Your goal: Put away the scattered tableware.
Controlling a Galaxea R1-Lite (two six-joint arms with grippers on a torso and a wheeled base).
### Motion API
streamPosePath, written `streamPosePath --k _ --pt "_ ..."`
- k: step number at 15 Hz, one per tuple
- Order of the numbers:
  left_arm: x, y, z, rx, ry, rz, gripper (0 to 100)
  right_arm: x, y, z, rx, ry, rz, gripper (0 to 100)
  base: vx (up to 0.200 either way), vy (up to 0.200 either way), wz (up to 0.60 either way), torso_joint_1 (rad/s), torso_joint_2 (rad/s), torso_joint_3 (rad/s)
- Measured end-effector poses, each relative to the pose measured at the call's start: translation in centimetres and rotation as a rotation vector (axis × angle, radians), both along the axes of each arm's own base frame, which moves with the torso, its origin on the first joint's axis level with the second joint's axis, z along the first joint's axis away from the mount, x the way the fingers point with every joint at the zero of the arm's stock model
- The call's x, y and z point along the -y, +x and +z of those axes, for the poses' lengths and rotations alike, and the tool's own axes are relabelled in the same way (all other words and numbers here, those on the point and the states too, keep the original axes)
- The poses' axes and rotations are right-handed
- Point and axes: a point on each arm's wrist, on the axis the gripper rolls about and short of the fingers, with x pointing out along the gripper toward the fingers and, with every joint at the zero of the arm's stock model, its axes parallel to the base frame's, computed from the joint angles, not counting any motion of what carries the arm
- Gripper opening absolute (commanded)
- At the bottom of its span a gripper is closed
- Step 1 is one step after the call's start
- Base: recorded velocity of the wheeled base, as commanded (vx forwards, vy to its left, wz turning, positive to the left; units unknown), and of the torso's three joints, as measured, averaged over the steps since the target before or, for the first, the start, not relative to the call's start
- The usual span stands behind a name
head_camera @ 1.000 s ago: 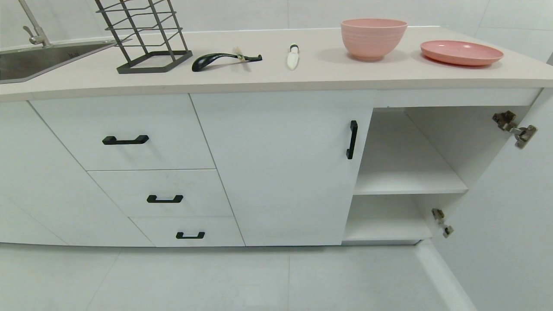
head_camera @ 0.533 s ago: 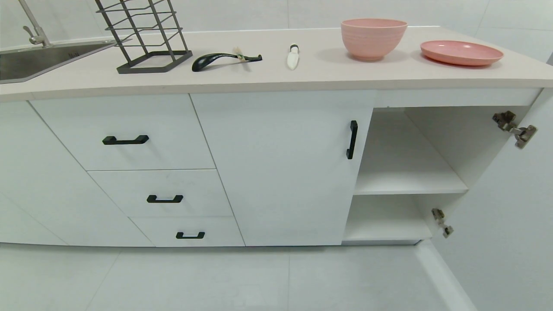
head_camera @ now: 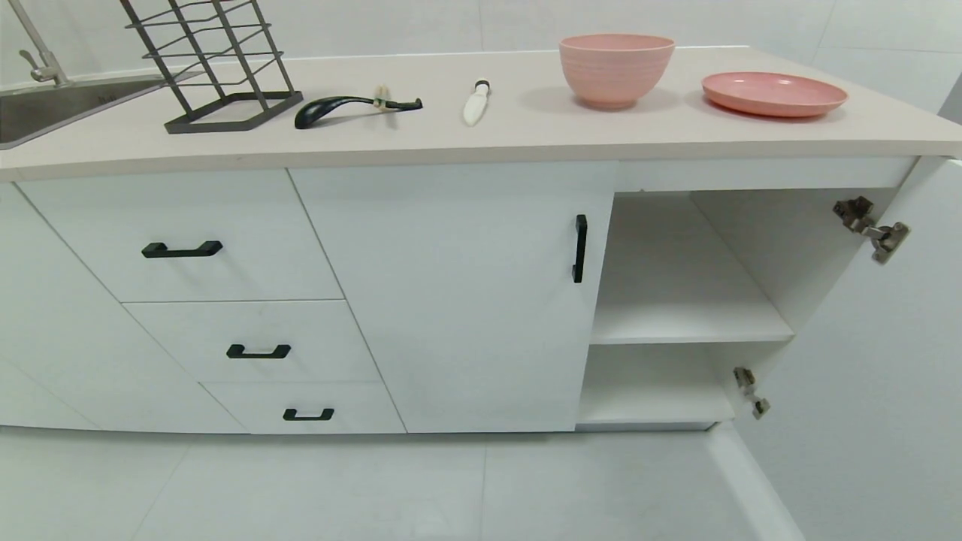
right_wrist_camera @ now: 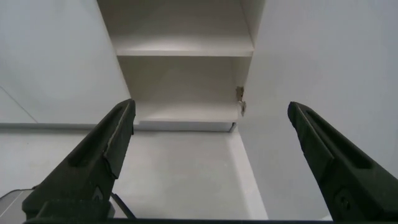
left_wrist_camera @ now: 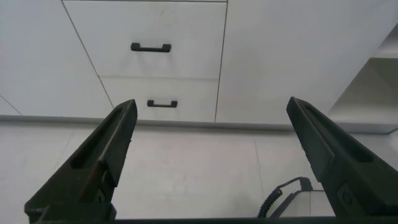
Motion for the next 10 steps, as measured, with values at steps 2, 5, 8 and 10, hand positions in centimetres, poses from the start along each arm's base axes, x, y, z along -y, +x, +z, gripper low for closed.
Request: streamPosePath --k 2,5,8,10 --pt "0.00 0.00 0.00 -0.001 0.001 0.000 100 0.00 0.00 -0.01 0.000 0.000 0.000 100 0.000 0.000 0.00 0.000 0.00 0.000" --pt "0.00 0.00 0.01 0.000 0.002 0.000 100 0.00 0.00 -0.01 0.000 0.000 0.000 100 0.000 0.000 0.00 0.000 0.00 0.000" --pt "0.00 0.00 0.01 0.000 0.001 0.000 100 0.00 0.00 -0.01 0.000 0.000 0.000 100 0.000 0.000 0.00 0.000 0.00 0.000" --pt "0.00 0.00 0.02 0.001 0.001 0.000 100 0.00 0.00 0.00 0.000 0.000 0.000 100 0.200 0.000 0.00 0.002 0.01 0.005"
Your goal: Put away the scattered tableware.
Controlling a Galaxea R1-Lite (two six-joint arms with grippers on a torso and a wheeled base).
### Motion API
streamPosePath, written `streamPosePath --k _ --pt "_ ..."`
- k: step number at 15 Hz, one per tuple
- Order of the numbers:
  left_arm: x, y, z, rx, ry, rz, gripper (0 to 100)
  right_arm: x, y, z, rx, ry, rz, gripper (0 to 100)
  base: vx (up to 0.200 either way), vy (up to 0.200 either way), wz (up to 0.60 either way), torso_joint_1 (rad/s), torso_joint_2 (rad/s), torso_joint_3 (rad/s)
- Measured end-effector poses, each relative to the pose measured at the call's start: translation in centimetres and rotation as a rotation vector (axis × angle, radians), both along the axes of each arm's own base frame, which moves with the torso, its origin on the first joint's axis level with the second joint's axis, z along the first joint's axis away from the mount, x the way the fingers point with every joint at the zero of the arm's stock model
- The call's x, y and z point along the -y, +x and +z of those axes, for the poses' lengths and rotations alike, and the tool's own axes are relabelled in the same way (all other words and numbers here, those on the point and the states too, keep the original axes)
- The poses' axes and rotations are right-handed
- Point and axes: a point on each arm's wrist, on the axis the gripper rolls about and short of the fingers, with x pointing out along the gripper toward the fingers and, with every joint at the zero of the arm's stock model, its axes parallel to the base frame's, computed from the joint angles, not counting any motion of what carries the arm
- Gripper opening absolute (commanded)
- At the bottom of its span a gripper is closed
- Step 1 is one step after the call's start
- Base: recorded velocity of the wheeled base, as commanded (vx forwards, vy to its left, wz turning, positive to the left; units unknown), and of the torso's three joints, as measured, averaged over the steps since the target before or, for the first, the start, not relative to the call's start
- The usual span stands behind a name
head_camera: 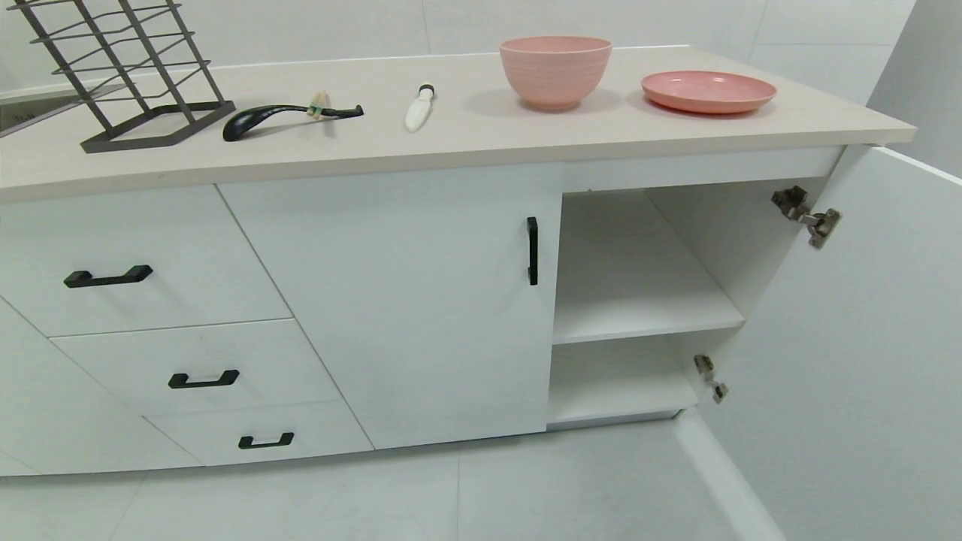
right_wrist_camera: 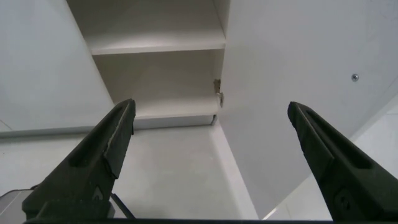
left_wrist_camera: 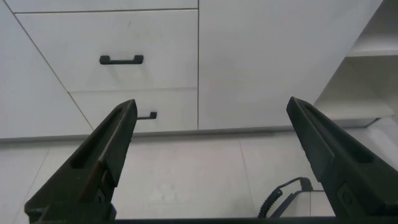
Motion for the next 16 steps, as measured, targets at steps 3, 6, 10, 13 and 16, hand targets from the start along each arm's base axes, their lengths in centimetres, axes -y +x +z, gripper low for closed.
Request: streamPosePath --k 3,6,10,13,16 --pt "0.00 0.00 0.00 0.000 0.001 0.000 100 0.00 0.00 0.00 0.000 0.000 0.000 100 0.200 0.000 0.00 0.001 0.00 0.002" --pt "0.00 0.00 0.03 0.001 0.001 0.000 100 0.00 0.00 0.00 0.000 0.000 0.000 100 0.200 0.000 0.00 0.004 0.00 -0.001" --pt "0.00 0.00 0.05 0.000 0.000 0.000 100 0.00 0.00 0.00 0.000 0.000 0.000 100 0.000 0.000 0.00 0.000 0.00 0.000" --pt "0.00 0.00 0.05 0.000 -0.001 0.001 100 0.00 0.00 0.00 0.000 -0.001 0.000 100 0.000 -0.067 0.00 0.002 0.00 -0.001" --pt "0.00 0.00 0.04 0.000 -0.003 0.002 100 0.00 0.00 0.00 0.000 0.000 0.000 100 0.000 -0.133 0.00 0.000 0.00 -0.003"
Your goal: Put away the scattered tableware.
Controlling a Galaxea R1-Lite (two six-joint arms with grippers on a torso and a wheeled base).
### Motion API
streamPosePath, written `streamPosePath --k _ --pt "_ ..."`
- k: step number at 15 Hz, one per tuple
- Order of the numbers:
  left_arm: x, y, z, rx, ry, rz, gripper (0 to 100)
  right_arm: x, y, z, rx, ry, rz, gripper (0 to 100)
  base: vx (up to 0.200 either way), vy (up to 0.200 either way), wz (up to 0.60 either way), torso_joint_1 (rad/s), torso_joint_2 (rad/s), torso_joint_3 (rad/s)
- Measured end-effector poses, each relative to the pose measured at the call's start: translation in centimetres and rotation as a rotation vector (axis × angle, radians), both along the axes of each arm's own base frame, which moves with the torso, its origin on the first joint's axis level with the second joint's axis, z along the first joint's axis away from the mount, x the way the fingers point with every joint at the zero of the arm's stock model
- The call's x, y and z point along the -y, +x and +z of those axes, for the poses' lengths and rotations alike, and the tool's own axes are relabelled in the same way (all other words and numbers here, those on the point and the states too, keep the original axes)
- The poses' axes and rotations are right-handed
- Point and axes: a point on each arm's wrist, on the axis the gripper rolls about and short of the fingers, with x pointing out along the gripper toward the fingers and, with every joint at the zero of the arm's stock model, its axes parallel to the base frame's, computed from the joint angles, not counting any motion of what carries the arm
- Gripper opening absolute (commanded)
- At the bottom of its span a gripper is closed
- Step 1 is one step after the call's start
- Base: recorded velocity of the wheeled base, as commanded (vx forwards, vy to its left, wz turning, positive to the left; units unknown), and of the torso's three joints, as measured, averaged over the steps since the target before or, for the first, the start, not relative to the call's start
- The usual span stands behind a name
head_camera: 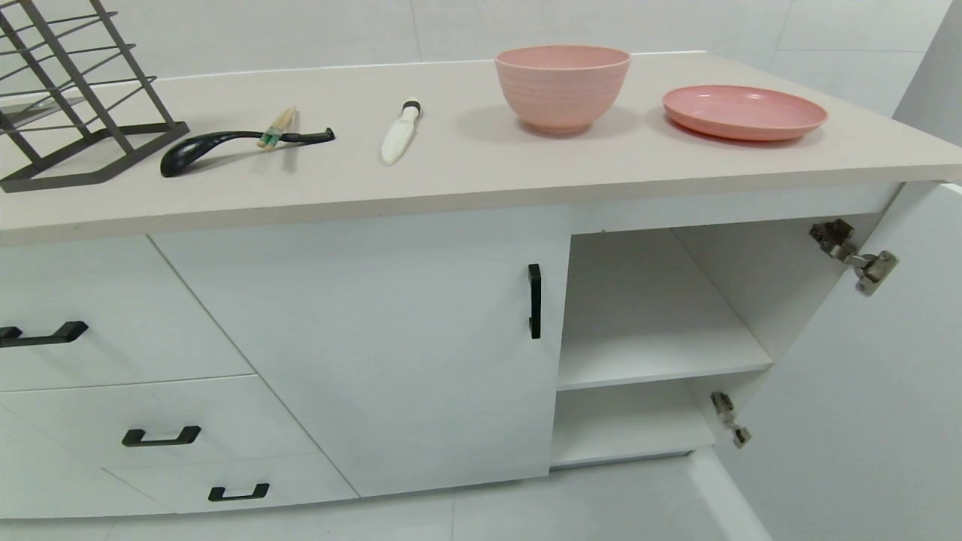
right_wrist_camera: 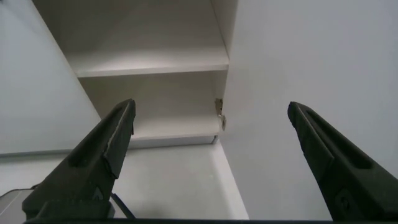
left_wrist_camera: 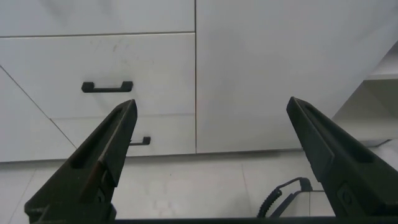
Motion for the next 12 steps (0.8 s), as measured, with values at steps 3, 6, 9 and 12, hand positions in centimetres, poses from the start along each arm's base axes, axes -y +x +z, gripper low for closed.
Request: streamPosePath --k 3,6,9,12 --pt "0.00 0.00 -0.01 -0.001 0.000 -0.001 100 0.00 0.00 0.00 0.000 0.000 -0.001 100 0.000 0.000 0.00 0.000 0.00 0.000" --pt "0.00 0.00 -0.01 -0.001 0.000 -0.001 100 0.00 0.00 0.00 0.000 0.001 -0.001 100 0.067 0.000 0.00 -0.001 0.00 0.002" --pt "0.00 0.00 0.00 0.000 0.000 0.000 100 0.00 0.00 0.00 0.000 0.001 -0.001 100 0.200 0.000 0.00 0.001 0.00 0.002" --pt "0.00 0.00 0.00 0.000 0.000 0.000 100 0.00 0.00 0.00 0.000 0.001 -0.001 100 0.200 0.000 0.00 0.001 0.00 0.006"
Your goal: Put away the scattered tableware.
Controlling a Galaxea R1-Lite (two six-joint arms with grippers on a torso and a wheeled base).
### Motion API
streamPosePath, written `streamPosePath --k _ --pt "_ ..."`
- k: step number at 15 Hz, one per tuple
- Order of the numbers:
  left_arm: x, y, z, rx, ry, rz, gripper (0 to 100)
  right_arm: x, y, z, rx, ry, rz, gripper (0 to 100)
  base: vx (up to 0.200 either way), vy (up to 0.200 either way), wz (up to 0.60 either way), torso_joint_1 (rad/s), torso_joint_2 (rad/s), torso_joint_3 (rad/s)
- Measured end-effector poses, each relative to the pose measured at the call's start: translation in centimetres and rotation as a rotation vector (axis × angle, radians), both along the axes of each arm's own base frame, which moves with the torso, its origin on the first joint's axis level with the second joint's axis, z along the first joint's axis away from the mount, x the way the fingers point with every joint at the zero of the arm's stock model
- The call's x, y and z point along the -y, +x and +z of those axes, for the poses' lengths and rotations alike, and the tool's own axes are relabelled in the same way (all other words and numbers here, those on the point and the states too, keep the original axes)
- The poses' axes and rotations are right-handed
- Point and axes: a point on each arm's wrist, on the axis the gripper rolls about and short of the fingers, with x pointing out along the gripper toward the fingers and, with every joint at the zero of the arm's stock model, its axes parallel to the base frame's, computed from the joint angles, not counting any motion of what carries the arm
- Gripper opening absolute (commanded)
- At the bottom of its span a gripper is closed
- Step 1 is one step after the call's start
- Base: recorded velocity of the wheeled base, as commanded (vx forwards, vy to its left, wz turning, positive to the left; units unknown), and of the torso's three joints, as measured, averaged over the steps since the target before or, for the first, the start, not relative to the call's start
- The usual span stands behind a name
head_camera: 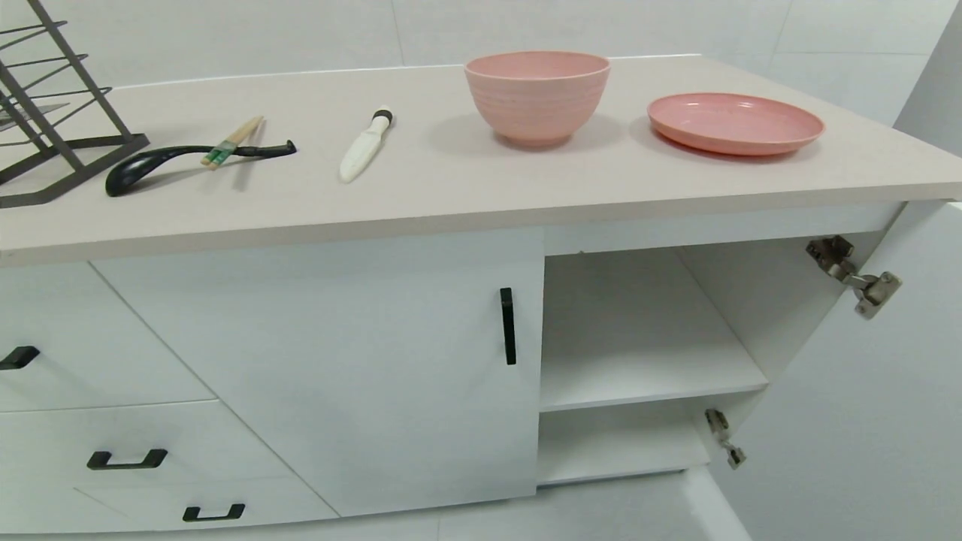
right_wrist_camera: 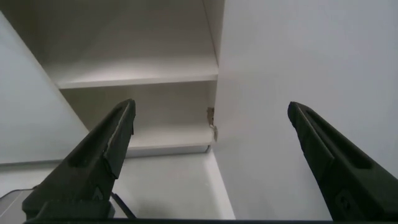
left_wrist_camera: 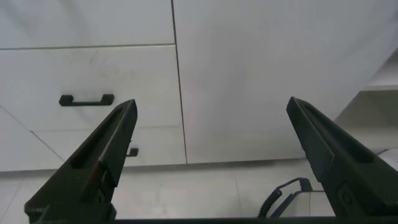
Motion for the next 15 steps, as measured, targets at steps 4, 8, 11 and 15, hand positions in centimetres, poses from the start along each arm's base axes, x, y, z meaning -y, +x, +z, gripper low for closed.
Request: streamPosePath --k 4,8,11,15 --pt "0.00 0.00 0.00 0.000 -0.001 0.000 100 0.00 0.00 0.00 0.000 0.000 0.001 100 0.150 0.000 0.00 0.004 0.00 0.003" --pt "-0.02 0.00 0.01 0.001 -0.006 0.007 100 0.00 0.00 0.00 0.000 -0.001 0.001 100 0.000 0.000 0.00 0.000 0.00 0.000" --pt "-0.02 0.00 0.00 -0.001 -0.007 0.007 100 0.00 0.00 0.00 0.000 -0.002 0.000 100 0.000 0.000 0.00 0.000 0.00 0.000" --pt "-0.02 0.00 0.01 0.000 -0.006 0.007 100 0.00 0.00 0.00 0.000 -0.001 0.001 100 0.000 0.000 0.00 0.160 -0.10 -0.044"
